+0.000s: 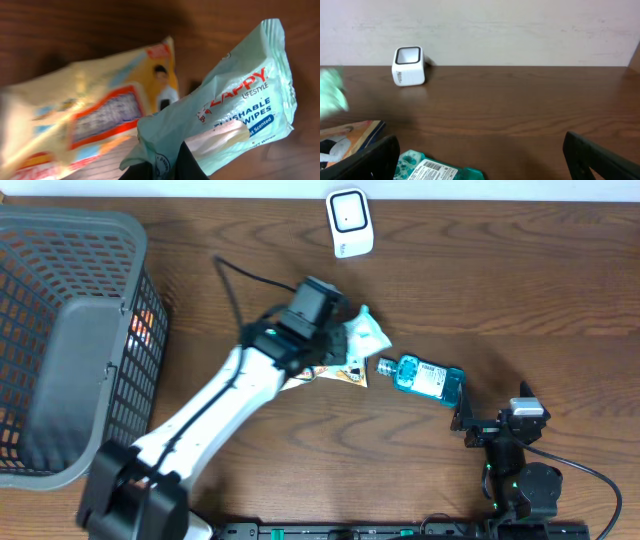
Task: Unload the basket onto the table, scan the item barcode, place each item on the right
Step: 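Carry the wipes pack out over the table toward the bottle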
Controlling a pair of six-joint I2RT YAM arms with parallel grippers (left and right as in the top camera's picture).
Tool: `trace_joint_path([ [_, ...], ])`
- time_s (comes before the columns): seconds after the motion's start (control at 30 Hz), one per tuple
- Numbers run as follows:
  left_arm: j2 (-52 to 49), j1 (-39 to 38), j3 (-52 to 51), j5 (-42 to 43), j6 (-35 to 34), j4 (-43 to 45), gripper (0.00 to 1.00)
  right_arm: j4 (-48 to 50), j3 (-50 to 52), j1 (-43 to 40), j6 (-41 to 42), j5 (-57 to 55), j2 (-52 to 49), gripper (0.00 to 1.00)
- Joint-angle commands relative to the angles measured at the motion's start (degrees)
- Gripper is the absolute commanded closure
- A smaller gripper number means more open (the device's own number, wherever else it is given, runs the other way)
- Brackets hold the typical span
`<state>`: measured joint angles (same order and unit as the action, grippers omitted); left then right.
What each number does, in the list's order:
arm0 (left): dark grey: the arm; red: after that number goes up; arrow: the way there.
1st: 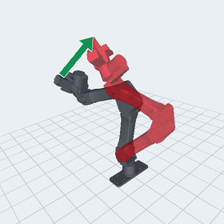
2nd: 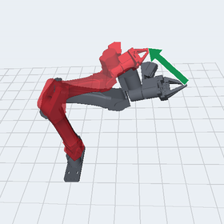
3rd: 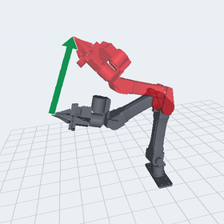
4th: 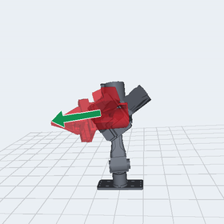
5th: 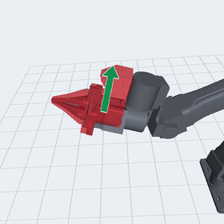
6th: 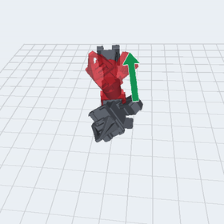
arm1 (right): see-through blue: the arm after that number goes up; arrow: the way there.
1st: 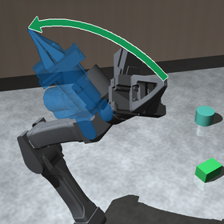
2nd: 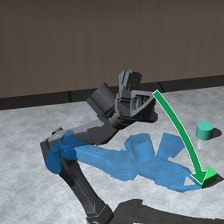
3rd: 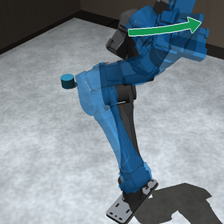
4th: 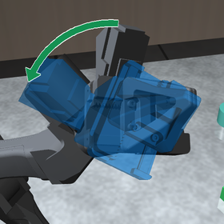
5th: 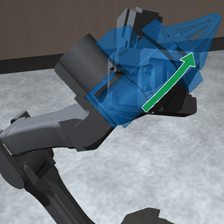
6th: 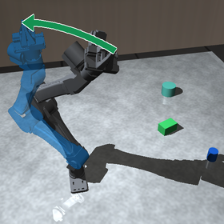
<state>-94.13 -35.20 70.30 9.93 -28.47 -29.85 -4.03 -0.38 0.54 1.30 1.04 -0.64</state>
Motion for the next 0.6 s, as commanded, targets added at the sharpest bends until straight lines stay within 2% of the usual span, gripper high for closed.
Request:
trace_joint_path([
  [0.0,-2.6,-2.7,0.1,-0.6,0.4,1.8,0.93,-0.2,0.1,-0.2,0.8,-0.3,0.3,0.01],
  [0.57,-10.8,-11.6,0.1,-0.6,0.4,15.6,0.93,-0.2,0.1,-0.2,0.8,-0.3,0.3,0.01],
])
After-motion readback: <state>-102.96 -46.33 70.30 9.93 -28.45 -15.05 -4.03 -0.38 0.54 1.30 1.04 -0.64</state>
